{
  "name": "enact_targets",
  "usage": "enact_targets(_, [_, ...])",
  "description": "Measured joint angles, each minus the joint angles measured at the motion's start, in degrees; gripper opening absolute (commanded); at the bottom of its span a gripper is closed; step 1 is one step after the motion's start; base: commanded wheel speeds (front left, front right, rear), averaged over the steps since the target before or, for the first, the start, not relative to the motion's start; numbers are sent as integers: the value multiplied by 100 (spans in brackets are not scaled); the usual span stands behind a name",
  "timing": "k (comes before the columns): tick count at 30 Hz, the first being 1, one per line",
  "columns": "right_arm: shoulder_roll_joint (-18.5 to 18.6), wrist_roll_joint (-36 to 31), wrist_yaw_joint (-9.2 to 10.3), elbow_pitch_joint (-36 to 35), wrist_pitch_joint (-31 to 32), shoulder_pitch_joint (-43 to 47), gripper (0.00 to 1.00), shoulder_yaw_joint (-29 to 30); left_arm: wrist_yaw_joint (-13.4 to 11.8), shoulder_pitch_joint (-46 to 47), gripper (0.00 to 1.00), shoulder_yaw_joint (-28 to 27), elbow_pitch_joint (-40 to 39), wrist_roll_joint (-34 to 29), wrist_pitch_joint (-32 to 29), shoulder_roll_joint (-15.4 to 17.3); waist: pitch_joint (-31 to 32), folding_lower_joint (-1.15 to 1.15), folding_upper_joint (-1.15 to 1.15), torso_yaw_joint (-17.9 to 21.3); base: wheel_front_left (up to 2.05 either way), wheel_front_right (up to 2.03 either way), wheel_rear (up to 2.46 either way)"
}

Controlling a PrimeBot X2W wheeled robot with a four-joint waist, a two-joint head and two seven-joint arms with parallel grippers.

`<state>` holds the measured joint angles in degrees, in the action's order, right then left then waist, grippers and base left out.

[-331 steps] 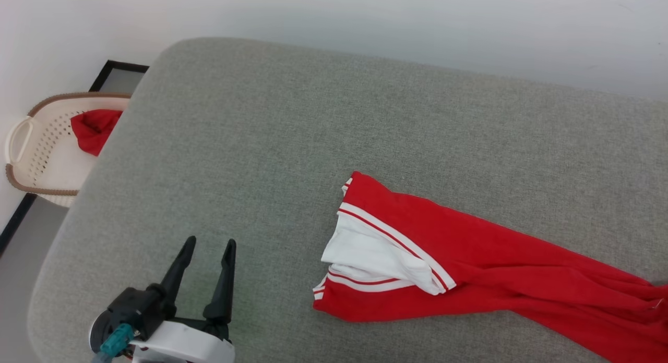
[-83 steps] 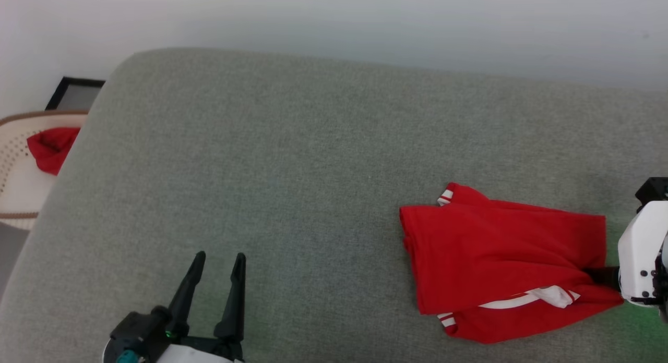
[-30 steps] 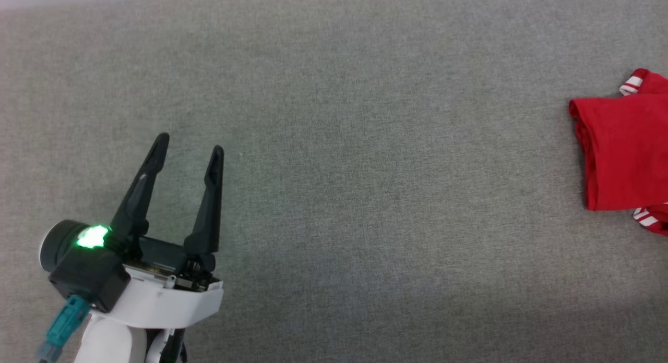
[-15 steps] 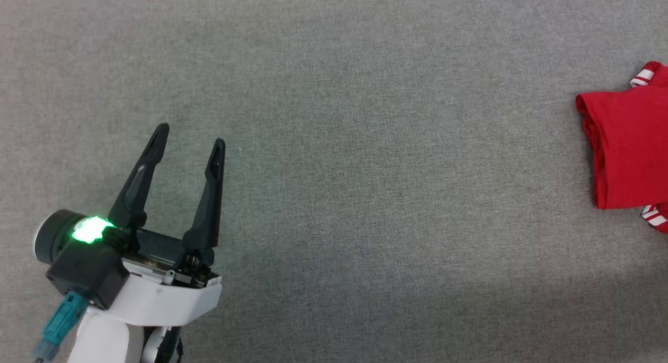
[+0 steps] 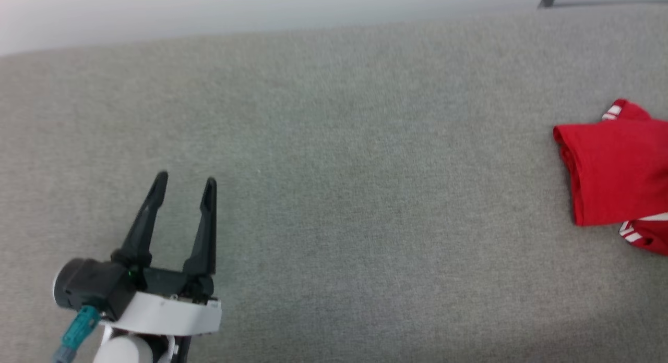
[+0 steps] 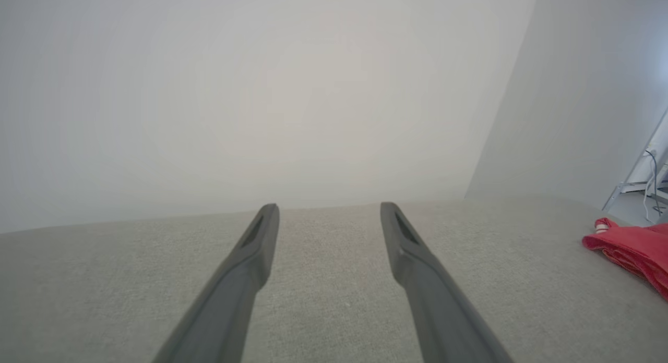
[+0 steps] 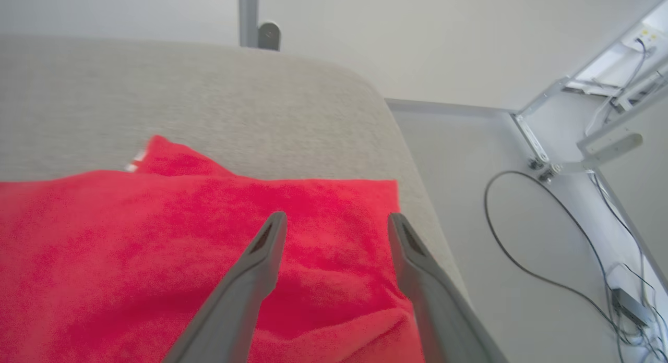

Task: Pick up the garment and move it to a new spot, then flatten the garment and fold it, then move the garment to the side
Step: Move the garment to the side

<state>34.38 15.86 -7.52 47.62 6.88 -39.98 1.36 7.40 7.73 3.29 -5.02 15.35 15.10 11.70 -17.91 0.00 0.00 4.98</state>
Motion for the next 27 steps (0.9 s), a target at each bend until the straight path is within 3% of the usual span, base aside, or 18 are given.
enact_targets(13, [-802, 937, 0, -1519, -861, 1276, 100, -1652, 0, -605, 100, -196, 569, 70, 0, -209, 972, 0, 0, -341, 0, 0, 0])
enact_targets(20, [-1156, 1085, 0, -1907, -1502, 1879, 100, -1729, 0, -909, 100, -342, 848, 112, 0, -124, 1437, 0, 0, -575, 0, 0, 0])
enact_targets(27, [-1428, 1036, 0, -2376, -1869, 2553, 100, -1218, 0, -1115, 100, -425, 994, 123, 0, -45, 1807, 0, 0, -777, 0, 0, 0])
